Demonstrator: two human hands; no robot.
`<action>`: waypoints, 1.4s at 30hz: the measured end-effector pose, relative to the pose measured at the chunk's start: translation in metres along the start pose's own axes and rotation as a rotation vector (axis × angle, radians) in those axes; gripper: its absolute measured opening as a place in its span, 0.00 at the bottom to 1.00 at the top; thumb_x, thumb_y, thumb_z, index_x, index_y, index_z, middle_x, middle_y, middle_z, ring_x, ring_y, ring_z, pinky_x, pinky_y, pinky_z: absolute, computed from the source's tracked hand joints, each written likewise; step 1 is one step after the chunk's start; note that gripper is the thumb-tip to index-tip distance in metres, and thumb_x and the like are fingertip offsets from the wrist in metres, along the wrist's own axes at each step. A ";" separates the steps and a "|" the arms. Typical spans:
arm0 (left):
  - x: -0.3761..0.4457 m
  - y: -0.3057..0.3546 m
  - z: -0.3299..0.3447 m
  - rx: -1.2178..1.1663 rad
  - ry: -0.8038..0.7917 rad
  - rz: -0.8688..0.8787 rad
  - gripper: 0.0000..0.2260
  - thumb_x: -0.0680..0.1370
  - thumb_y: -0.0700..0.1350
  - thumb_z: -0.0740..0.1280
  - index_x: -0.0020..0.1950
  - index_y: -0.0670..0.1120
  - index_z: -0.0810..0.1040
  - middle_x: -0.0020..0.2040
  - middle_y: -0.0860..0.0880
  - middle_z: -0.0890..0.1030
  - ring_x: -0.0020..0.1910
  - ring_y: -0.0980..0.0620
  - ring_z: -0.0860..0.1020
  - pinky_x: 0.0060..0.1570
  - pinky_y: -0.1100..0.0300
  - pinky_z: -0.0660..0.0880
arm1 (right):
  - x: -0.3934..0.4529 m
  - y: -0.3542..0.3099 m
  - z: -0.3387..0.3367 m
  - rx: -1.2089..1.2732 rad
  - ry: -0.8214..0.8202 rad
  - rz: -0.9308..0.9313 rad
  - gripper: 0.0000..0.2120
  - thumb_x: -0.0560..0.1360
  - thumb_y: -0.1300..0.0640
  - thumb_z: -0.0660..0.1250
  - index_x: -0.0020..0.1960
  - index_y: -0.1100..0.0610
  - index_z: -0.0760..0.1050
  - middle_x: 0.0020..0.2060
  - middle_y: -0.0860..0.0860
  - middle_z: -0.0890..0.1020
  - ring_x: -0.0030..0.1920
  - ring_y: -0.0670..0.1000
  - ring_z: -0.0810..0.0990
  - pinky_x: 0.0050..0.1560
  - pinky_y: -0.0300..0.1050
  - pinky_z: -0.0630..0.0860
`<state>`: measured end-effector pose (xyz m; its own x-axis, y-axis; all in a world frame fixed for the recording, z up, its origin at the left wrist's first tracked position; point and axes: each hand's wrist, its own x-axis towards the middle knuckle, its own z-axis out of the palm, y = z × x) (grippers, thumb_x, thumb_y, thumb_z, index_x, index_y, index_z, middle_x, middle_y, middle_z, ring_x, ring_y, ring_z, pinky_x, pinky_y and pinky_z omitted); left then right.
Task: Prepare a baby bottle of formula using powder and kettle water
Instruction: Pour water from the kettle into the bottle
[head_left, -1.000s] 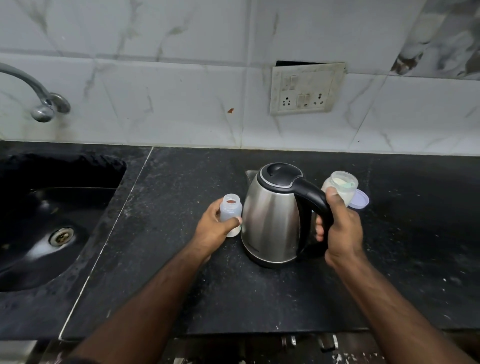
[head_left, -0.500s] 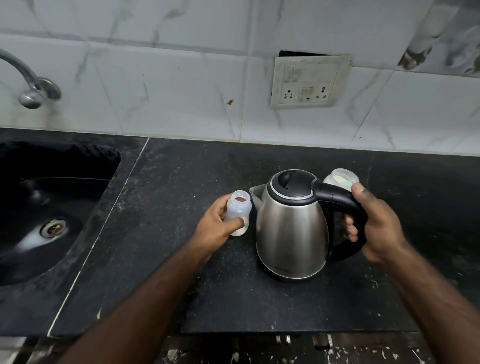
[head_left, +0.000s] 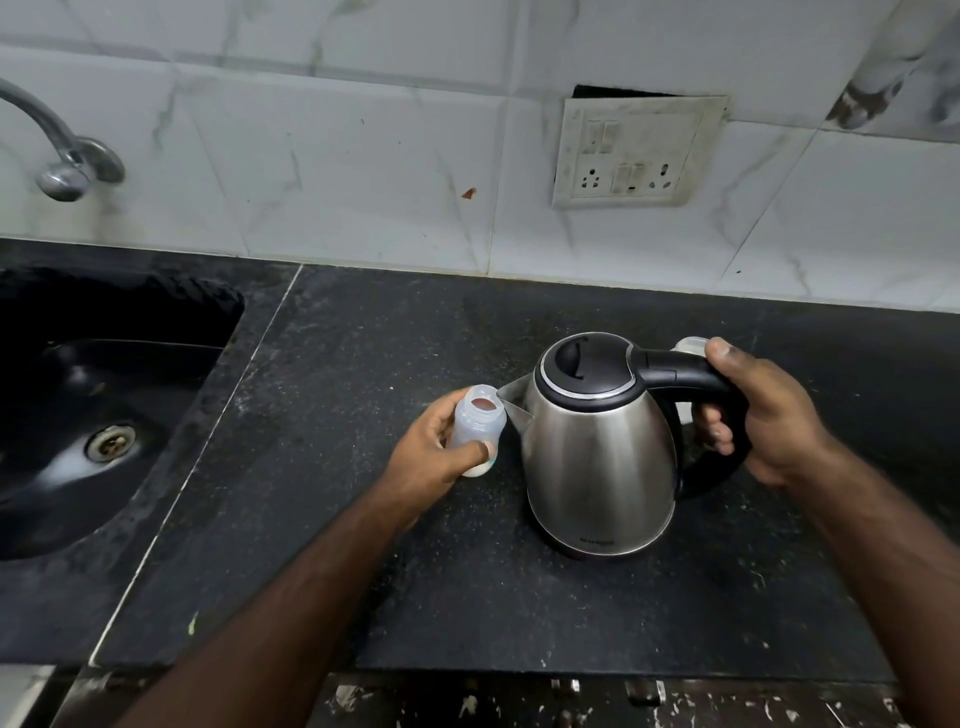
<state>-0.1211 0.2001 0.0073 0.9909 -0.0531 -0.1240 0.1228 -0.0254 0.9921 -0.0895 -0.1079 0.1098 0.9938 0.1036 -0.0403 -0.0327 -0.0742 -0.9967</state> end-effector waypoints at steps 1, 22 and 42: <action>0.000 0.000 -0.001 0.003 0.003 0.000 0.26 0.68 0.41 0.74 0.61 0.62 0.78 0.63 0.55 0.83 0.62 0.56 0.82 0.61 0.57 0.78 | 0.002 -0.002 0.001 -0.013 0.000 0.000 0.43 0.67 0.32 0.72 0.53 0.74 0.74 0.21 0.54 0.69 0.18 0.50 0.64 0.20 0.36 0.63; 0.011 0.000 -0.006 -0.012 0.054 0.005 0.29 0.64 0.38 0.68 0.65 0.55 0.78 0.65 0.47 0.83 0.62 0.50 0.80 0.66 0.50 0.75 | 0.021 -0.020 0.018 -0.154 -0.033 0.075 0.33 0.65 0.25 0.72 0.24 0.55 0.75 0.20 0.52 0.71 0.18 0.50 0.66 0.21 0.39 0.64; 0.012 -0.004 -0.020 0.007 0.075 -0.019 0.29 0.64 0.39 0.68 0.62 0.61 0.79 0.64 0.54 0.83 0.63 0.56 0.80 0.61 0.58 0.76 | 0.028 -0.031 0.035 -0.210 -0.011 0.103 0.29 0.66 0.28 0.71 0.26 0.54 0.76 0.22 0.53 0.72 0.20 0.52 0.66 0.23 0.40 0.65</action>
<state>-0.1088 0.2192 0.0019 0.9897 0.0227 -0.1413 0.1420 -0.0324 0.9893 -0.0645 -0.0683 0.1370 0.9851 0.0953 -0.1431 -0.1101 -0.2898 -0.9507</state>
